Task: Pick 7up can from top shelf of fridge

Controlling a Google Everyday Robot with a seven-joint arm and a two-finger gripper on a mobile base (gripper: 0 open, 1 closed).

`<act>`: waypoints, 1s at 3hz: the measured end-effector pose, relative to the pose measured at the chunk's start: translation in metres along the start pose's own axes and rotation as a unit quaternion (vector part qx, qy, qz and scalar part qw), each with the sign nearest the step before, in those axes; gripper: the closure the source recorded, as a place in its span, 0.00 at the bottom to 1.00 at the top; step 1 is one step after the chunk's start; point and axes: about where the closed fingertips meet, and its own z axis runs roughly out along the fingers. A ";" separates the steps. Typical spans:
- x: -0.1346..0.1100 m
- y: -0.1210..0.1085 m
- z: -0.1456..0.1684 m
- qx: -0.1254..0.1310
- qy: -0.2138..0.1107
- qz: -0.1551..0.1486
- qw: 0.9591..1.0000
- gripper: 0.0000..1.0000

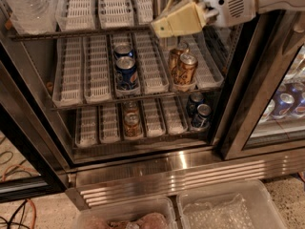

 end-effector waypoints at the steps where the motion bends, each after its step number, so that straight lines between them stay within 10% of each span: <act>1: 0.014 0.017 0.005 -0.031 0.018 0.013 0.999 1.00; 3: 0.026 0.032 0.009 -0.058 0.036 0.024 0.997 1.00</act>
Offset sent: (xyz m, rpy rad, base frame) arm -0.0307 -0.0006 -0.0412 -0.0630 0.1407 0.0775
